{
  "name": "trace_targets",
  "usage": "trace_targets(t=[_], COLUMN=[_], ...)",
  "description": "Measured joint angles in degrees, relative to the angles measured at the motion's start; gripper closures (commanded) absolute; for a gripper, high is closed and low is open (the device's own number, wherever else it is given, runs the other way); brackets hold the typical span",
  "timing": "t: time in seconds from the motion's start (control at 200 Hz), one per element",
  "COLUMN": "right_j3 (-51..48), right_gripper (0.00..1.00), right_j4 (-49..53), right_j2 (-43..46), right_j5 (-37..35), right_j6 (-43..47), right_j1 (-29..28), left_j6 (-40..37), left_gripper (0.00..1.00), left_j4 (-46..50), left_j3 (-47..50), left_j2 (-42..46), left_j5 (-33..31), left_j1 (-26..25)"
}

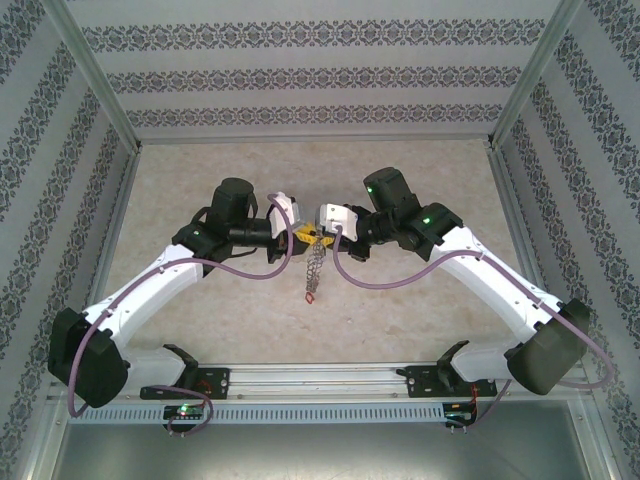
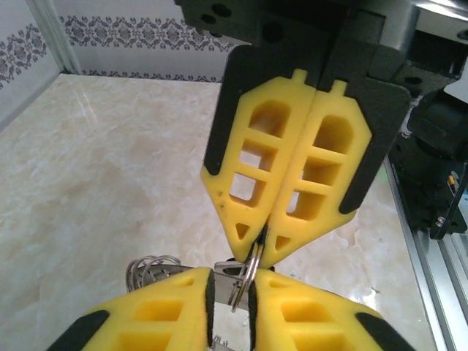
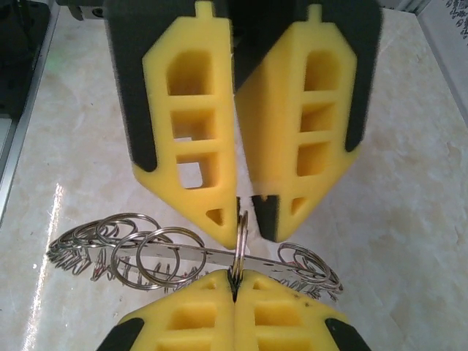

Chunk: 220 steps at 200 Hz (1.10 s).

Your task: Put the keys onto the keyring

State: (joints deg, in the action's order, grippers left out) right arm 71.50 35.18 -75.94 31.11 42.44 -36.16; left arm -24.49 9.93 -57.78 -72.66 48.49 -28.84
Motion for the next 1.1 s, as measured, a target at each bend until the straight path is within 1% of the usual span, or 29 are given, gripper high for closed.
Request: trace_targets(t=[0.17,0.205,0.22,0.3,0.31,0.325,0.365,0.435,0.57,0.669,0.874,1.099], right_j3=[0.02,0.00,0.02,0.02,0.00,0.02,0.00,-0.33,-2.40,-4.09,-5.03,-5.31], right_gripper=[1.00,1.00,1.00,1.00,0.99,0.94,0.87,0.83,0.83,0.82,0.81,0.80], right_j4=[0.22,0.26,0.28,0.37,0.39,0.44,0.46,-0.09,-3.72,-5.29,-6.54,-6.95], right_j2=[0.00,0.00,0.00,0.00,0.00,0.00,0.00,0.07,0.85,1.81,2.43,2.47], right_j5=[0.24,0.33,0.37,0.63,0.72,0.85,1.53,3.17,9.18,11.96,14.27,15.63], right_j6=[0.00,0.02,0.02,0.02,0.00,0.00,-0.02,-0.52,-1.84,-2.45,-3.45,-3.52], right_j1=[0.04,0.04,0.04,0.07,0.09,0.17,0.44,1.25,4.13,5.44,5.68,6.05], left_j6=[-1.92,-2.16,-2.25,-2.58,-2.62,-2.71,-2.73,-2.40,0.39,2.67,5.81,7.13], left_gripper=[0.94,0.96,1.00,1.00,1.00,1.00,1.00,1.00,1.00,1.00,1.00,1.00], left_j4=[0.35,0.37,0.37,0.48,0.50,0.57,0.66,-0.31,-6.12,-9.64,-16.24,-20.35], left_j3=[0.00,0.00,0.00,0.00,0.00,0.00,0.00,0.17,2.91,4.50,7.04,8.92], left_j2=[0.00,0.00,0.00,0.00,0.00,0.00,0.00,0.00,0.28,0.28,0.48,1.73], left_j5=[1.03,1.27,1.33,2.05,2.14,2.23,2.60,3.41,4.70,5.31,5.92,5.90], left_j1=[-0.04,-0.04,-0.04,-0.02,-0.02,-0.02,-0.02,-0.02,-0.04,-0.04,-0.04,-0.04])
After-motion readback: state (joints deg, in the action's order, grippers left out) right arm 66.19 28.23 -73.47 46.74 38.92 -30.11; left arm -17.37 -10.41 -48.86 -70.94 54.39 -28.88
